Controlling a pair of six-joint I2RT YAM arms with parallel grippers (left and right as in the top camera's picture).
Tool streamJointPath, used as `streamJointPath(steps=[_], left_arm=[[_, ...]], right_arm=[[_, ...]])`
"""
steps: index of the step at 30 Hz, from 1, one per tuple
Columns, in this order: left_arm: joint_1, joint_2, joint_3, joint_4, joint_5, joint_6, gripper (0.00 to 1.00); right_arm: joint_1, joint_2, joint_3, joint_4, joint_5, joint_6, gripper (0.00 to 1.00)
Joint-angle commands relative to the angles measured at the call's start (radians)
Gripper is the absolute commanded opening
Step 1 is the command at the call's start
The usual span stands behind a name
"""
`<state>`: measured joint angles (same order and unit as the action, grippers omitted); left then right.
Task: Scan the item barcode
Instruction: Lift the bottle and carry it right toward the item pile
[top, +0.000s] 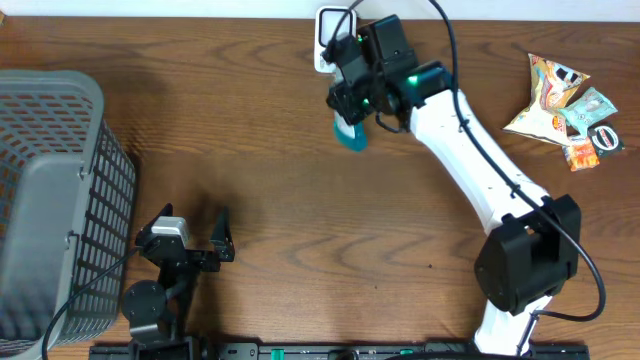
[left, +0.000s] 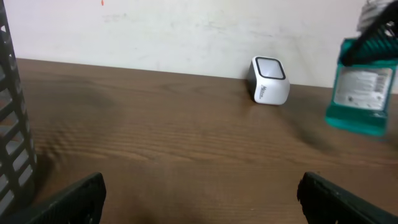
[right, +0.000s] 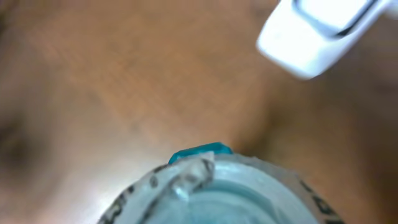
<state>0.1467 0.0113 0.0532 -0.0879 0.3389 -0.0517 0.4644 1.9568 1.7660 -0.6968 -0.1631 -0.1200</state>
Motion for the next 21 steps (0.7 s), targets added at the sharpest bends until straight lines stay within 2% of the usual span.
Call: streamJointPath(steps=[1, 8, 13, 17, 21], left_arm=[[-0.002, -0.005, -0.018, -0.028, 0.016, 0.009, 0.98], [-0.002, -0.005, -0.018, -0.028, 0.016, 0.009, 0.98], [-0.002, -0.005, -0.018, -0.028, 0.016, 0.009, 0.98], [-0.002, -0.005, -0.018, -0.028, 0.016, 0.009, 0.98], [-0.002, -0.005, -0.018, -0.028, 0.016, 0.009, 0.98]], right_arm=[[0.021, 0.004, 0.015, 0.069, 0.224, -0.013, 0.1], [0.021, 0.076, 0.015, 0.329, 0.492, -0.138, 0.13], [0.021, 0.145, 0.038, 0.512, 0.584, -0.233, 0.12], [0.019, 0.237, 0.138, 0.575, 0.638, -0.305, 0.13], [0.019, 0.377, 0.335, 0.575, 0.685, -0.382, 0.16]])
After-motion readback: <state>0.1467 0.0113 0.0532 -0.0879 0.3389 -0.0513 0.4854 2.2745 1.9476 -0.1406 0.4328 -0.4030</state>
